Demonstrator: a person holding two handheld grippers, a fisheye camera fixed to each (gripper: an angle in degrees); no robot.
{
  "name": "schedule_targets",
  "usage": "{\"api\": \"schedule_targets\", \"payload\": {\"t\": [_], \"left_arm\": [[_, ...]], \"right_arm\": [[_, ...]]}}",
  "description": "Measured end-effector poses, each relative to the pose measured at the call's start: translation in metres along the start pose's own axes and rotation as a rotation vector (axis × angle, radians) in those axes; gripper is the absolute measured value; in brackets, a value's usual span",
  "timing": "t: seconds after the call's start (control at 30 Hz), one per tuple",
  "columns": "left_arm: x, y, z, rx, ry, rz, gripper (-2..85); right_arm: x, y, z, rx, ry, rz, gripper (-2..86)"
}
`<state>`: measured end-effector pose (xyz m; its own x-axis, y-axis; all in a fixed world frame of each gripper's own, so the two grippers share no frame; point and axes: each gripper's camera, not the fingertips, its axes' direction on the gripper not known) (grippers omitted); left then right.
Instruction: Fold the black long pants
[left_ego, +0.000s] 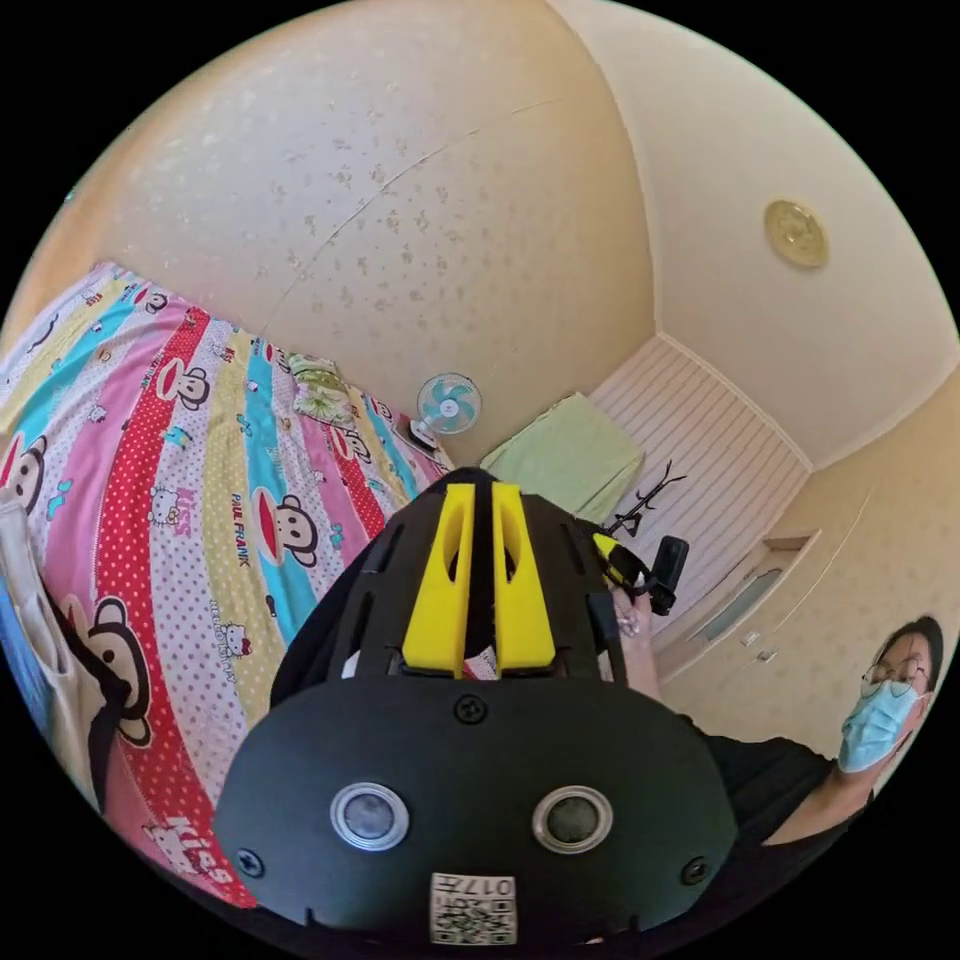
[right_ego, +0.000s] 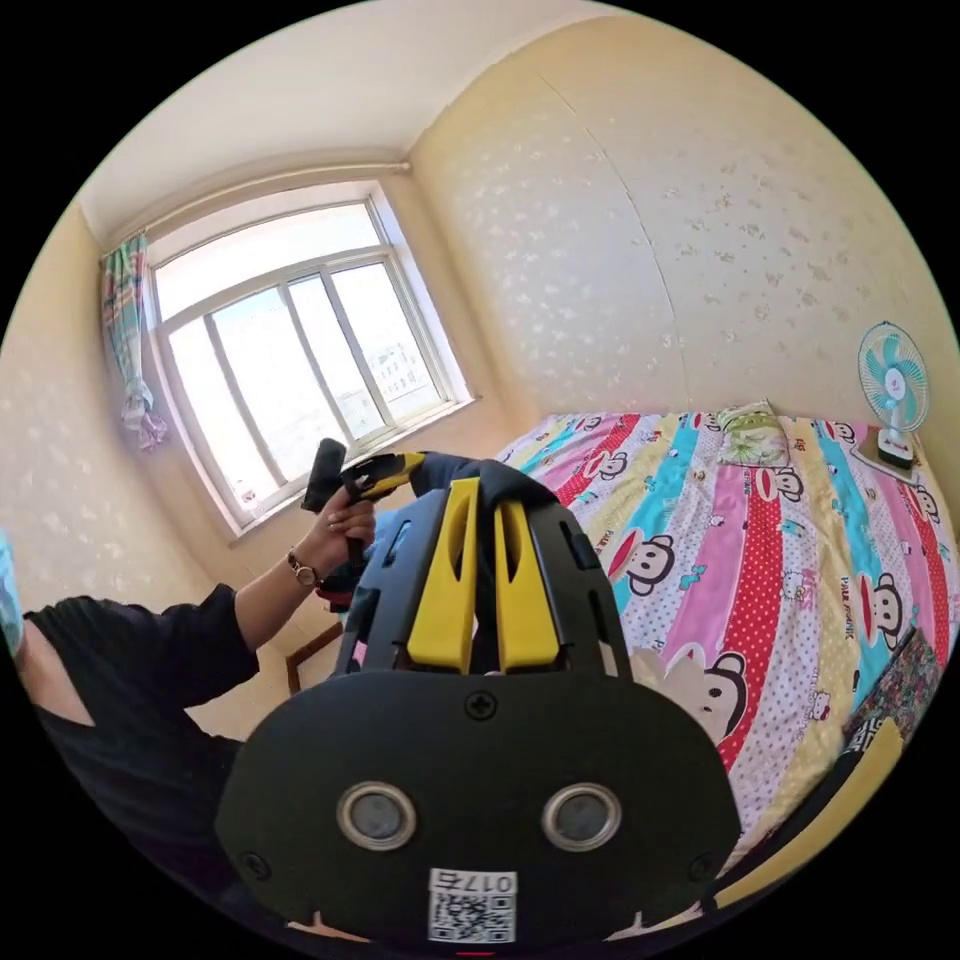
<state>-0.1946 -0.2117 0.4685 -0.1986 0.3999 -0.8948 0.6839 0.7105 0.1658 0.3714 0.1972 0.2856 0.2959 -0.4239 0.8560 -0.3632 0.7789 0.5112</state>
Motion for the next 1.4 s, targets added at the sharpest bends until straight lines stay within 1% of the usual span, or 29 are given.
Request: {"api": "schedule_targets", "payload": {"t": [0.07,0.17,0.2,0.23,0.27,0.3,0.33,0.37,0.43,0.47,0.5,0.53,0.6,0.63,0.7,0.73,0.77,0.83,0.87,0.9,0.93,0.97,1.03,1.1,1.17,1.27,1.33,1.37,1.4], "left_arm": [[-0.023,0.037,0.005,-0.061,-0.012,0.029,3.2],[-0.063,0.126,0.012,-0.187,0.014,0.001,3.9],[-0.077,0.168,0.014,-0.241,0.02,-0.044,4.3],[-0.09,0.212,0.017,-0.313,0.016,-0.103,4.9],[-0.096,0.232,0.019,-0.35,-0.001,-0.138,6.0],[-0.105,0.269,0.019,-0.412,-0.066,-0.221,8.1],[-0.114,0.299,0.013,-0.434,-0.121,-0.308,9.6],[-0.117,0.309,0.008,-0.42,-0.125,-0.344,10.4],[-0.126,0.322,-0.018,-0.272,-0.055,-0.454,11.2],[-0.128,0.319,-0.024,-0.233,-0.042,-0.468,11.5],[-0.132,0.308,-0.031,-0.166,-0.034,-0.474,12.2],[-0.134,0.291,-0.031,-0.13,-0.04,-0.451,12.9],[-0.138,0.259,-0.02,-0.135,-0.058,-0.406,13.8],[-0.14,0.237,-0.005,-0.154,-0.079,-0.364,15.1],[-0.145,0.212,0.022,-0.182,-0.131,-0.316,16.5],[-0.153,0.203,0.042,-0.201,-0.145,-0.329,17.2],[-0.159,0.202,0.052,-0.213,-0.133,-0.357,17.6],[-0.185,0.212,0.09,-0.266,-0.033,-0.513,18.0],[-0.188,0.219,0.098,-0.28,-0.027,-0.541,17.3],[-0.183,0.231,0.105,-0.252,-0.062,-0.524,16.0],[-0.168,0.239,0.104,-0.217,-0.154,-0.447,15.4],[-0.159,0.243,0.105,-0.228,-0.19,-0.407,15.0],[-0.13,0.254,0.104,-0.277,-0.247,-0.335,16.0],[-0.115,0.265,0.102,-0.308,-0.248,-0.335,16.0],[-0.108,0.272,0.096,-0.315,-0.22,-0.363,14.9],[-0.098,0.279,0.087,-0.408,-0.164,-0.414,10.9],[-0.076,0.288,0.067,-0.424,-0.028,-0.4,9.0],[-0.069,0.291,0.06,-0.416,0.014,-0.399,8.9],[-0.057,0.297,0.044,-0.39,0.106,-0.41,8.8]], "right_arm": [[-0.005,0.054,0.021,-0.059,-0.001,-0.036,1.5],[-0.002,0.162,0.055,-0.229,-0.055,-0.032,2.8],[0.005,0.208,0.07,-0.343,-0.127,0.032,3.7],[0.01,0.229,0.078,-0.411,-0.157,0.079,4.5],[0.02,0.27,0.09,-0.534,-0.169,0.183,6.2],[0.028,0.303,0.094,-0.623,-0.148,0.263,7.7],[0.032,0.316,0.093,-0.646,-0.135,0.299,8.4],[0.041,0.331,0.084,-0.635,-0.114,0.374,10.0],[0.061,0.334,0.063,-0.502,-0.132,0.489,12.3],[0.076,0.327,0.051,-0.382,-0.166,0.54,13.5],[0.091,0.318,0.043,-0.267,-0.189,0.566,14.4],[0.099,0.313,0.042,-0.219,-0.195,0.574,15.0],[0.131,0.289,0.055,-0.127,-0.183,0.615,17.8],[0.139,0.284,0.062,-0.123,-0.175,0.633,18.5],[0.173,0.274,0.097,-0.131,-0.129,0.762,20.9],[0.181,0.274,0.107,-0.137,-0.134,0.796,21.1],[0.192,0.277,0.125,-0.142,-0.179,0.847,21.1],[0.195,0.284,0.147,-0.122,-0.273,0.891,20.6],[0.189,0.289,0.158,-0.134,-0.286,0.893,20.1],[0.177,0.291,0.163,-0.161,-0.237,0.854,19.1],[0.171,0.291,0.165,-0.187,-0.21,0.83,18.6],[0.162,0.291,0.169,-0.261,-0.194,0.793,17.9],[0.152,0.297,0.169,-0.303,-0.231,0.778,16.8],[0.15,0.309,0.165,-0.345,-0.292,0.787,13.6],[0.154,0.32,0.161,-0.382,-0.37,0.823,10.9],[0.144,0.332,0.144,-0.364,-0.528,0.813,9.4],[0.128,0.329,0.123,-0.336,-0.578,0.765,9.2],[0.112,0.323,0.106,-0.312,-0.614,0.714,9.2],[0.095,0.314,0.09,-0.29,-0.645,0.643,9.2]]}}
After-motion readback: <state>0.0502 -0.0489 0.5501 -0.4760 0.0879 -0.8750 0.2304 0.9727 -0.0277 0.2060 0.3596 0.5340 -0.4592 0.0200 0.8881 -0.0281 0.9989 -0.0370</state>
